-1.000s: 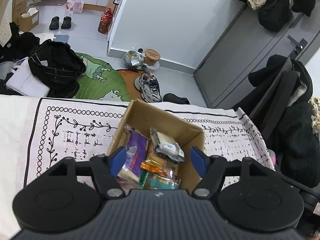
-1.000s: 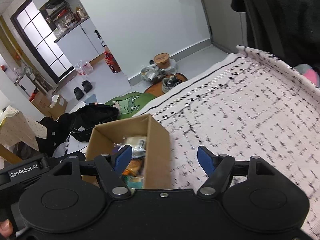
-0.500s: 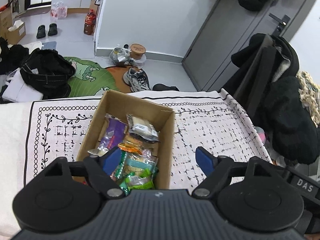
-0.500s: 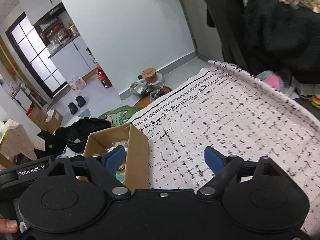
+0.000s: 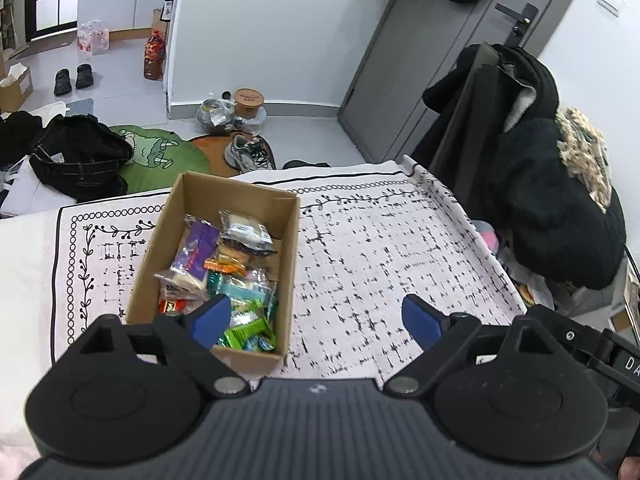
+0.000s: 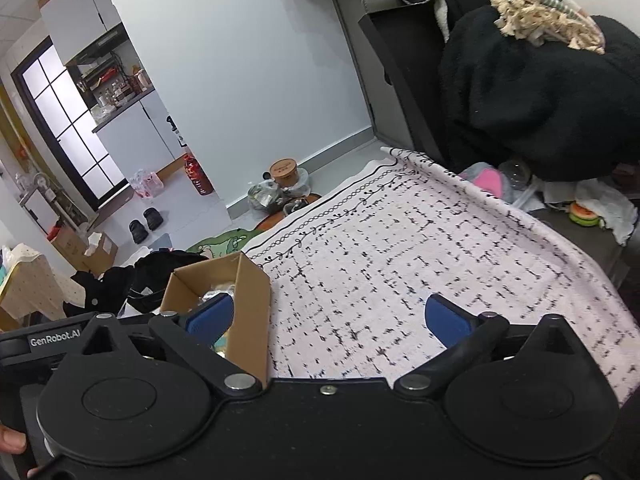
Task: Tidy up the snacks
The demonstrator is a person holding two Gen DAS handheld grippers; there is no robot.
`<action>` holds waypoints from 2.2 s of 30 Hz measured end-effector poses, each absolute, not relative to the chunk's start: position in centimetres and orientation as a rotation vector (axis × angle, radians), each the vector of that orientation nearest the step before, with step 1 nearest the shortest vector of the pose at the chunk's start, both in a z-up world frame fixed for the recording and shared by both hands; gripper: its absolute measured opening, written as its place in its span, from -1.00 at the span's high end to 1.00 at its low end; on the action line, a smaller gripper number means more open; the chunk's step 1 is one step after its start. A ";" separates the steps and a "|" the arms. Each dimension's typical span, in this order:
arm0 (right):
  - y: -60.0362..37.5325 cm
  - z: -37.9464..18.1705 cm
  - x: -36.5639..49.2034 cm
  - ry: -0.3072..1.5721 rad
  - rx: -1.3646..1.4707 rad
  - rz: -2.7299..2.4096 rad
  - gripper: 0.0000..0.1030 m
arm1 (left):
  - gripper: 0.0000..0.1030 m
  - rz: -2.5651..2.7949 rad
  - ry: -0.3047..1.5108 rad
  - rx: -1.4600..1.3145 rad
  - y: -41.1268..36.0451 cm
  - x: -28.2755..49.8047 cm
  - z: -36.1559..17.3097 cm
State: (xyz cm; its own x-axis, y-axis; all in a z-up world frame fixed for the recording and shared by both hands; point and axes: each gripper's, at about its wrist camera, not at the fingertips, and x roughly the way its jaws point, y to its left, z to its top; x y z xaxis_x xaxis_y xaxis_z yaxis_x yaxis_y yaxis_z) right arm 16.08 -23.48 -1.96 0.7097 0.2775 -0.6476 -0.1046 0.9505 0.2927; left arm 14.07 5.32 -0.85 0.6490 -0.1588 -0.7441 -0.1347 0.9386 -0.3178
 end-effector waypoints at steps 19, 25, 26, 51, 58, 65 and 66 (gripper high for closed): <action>-25.1 0.1 11.2 0.740 0.200 0.218 -1.00 | -1.00 -0.038 0.791 -0.289 2.7 9.0 3.0; -25.3 0.3 9.7 0.728 0.161 0.214 -1.00 | -1.00 -0.033 0.778 -0.279 2.0 7.3 3.4; -25.3 0.3 9.4 0.728 0.156 0.212 -1.00 | -1.00 -0.034 0.777 -0.273 1.9 7.0 3.5; -24.6 -0.3 6.7 0.745 0.090 0.189 -1.00 | -1.00 -0.034 0.743 -0.145 0.6 1.6 3.0; -23.8 -0.2 6.3 0.742 0.064 0.212 -1.00 | -1.00 -0.046 0.745 -0.131 0.6 1.5 2.7; -23.7 -0.3 6.3 0.748 0.064 0.211 -1.00 | -0.99 -0.051 0.744 -0.123 0.3 1.4 2.8; -23.7 -0.3 6.4 0.749 0.065 0.210 -1.00 | -0.99 -0.053 0.745 -0.122 0.3 1.4 2.8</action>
State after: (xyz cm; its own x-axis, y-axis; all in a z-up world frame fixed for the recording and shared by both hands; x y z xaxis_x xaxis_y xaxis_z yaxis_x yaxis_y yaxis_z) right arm 6.36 -23.71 -0.26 0.7125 0.2125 -0.6687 -0.1660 0.9770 0.1337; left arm 1.41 0.28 2.79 0.7343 -0.0910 -0.6727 0.0046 0.9916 -0.1292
